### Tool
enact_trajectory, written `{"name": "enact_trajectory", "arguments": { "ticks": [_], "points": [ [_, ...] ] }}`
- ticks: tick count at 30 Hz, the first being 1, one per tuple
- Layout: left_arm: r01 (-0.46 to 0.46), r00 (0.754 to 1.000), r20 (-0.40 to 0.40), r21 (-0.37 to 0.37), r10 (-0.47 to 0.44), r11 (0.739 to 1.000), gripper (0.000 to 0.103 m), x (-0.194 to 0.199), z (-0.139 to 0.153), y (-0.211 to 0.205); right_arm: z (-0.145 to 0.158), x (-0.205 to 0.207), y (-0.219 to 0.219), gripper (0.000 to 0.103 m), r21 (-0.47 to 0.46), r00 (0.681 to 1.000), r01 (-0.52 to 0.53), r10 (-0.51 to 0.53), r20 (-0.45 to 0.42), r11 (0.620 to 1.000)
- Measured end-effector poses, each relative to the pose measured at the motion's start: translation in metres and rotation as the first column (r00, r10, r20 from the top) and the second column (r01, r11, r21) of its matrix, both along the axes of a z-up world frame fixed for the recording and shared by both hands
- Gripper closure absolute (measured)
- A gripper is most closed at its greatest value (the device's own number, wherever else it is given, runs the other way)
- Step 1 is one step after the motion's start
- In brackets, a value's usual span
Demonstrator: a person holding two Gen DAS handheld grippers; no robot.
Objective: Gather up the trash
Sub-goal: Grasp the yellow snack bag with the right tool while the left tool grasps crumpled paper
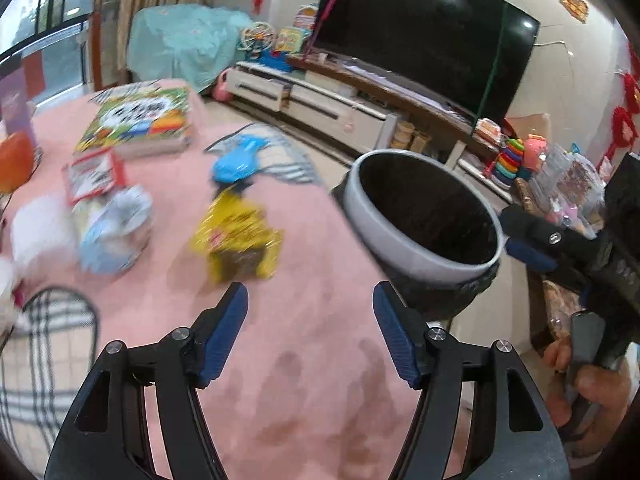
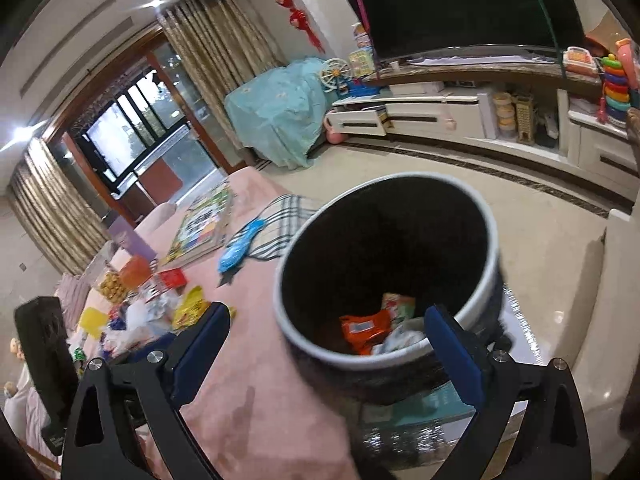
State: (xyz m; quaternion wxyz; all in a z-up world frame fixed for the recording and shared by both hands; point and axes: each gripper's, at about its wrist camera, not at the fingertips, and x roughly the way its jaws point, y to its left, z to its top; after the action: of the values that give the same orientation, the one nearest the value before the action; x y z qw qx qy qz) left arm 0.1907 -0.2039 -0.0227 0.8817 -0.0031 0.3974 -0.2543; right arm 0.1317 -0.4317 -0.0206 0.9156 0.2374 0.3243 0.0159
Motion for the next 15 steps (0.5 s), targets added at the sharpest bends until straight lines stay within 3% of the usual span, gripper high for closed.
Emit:
{"name": "enact_trajectory", "arguments": {
  "ticks": [15],
  "points": [
    [-0.167,0.986,-0.029,-0.001,0.167,0.986,0.037,-0.015,-0.017,0.093,-0.011,0.001,0.082,0.004,-0.030,0.989,-0.145,0.145,0.001,0.989]
  ]
}}
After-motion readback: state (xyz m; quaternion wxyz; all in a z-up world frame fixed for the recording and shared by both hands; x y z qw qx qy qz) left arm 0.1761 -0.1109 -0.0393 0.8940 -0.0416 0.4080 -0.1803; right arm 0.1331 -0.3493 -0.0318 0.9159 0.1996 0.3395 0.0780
